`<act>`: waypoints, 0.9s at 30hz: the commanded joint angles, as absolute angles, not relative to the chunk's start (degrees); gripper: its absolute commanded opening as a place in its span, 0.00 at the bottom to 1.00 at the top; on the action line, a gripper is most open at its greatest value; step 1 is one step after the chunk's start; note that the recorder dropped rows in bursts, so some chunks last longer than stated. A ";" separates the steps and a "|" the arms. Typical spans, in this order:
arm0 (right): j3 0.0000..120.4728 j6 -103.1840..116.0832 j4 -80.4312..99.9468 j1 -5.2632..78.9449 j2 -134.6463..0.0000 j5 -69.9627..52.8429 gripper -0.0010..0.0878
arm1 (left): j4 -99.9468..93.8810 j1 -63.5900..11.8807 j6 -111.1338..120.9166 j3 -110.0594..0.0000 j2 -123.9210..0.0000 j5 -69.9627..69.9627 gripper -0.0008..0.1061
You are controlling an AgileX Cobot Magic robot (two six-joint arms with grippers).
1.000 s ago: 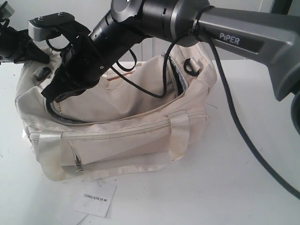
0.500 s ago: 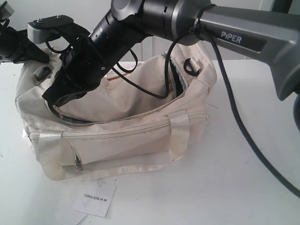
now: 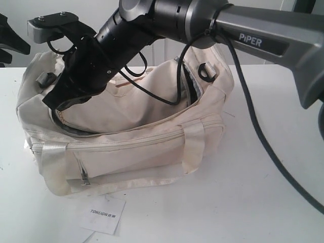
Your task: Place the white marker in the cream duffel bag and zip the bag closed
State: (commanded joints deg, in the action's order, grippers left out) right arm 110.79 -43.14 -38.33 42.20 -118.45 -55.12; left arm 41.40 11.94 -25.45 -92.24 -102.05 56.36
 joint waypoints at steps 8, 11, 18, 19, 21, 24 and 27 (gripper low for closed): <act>110.79 -43.40 -38.33 42.20 -118.45 -55.12 0.01 | 43.13 11.94 -25.45 -83.87 -98.99 50.77 0.66; 110.79 -43.40 -38.33 42.20 -118.45 -55.12 0.01 | 43.25 11.94 -25.45 -81.64 -98.99 49.23 0.66; 110.79 -43.40 -38.33 42.20 -118.45 -55.12 0.01 | 44.73 11.83 -25.87 -79.28 -99.28 47.14 0.66; 110.79 -43.40 -38.33 42.20 -118.45 -55.12 0.01 | 44.83 11.83 -25.87 -79.28 -99.38 47.55 0.66; 110.79 -43.52 -38.33 42.20 -118.71 -55.12 0.01 | 45.78 11.44 -26.30 -79.09 -99.67 47.83 0.66; 110.79 -43.52 -38.33 42.20 -118.96 -54.99 0.01 | 48.11 10.22 -28.79 -78.78 -100.05 47.46 0.66; 110.79 -43.52 -38.33 42.20 -119.21 -54.52 0.01 | 47.35 9.21 -29.71 -78.78 -100.62 45.55 0.66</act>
State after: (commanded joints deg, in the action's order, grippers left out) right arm 110.79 -43.52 -38.33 42.20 -119.21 -54.52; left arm 47.35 9.21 -29.71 -78.78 -100.62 45.55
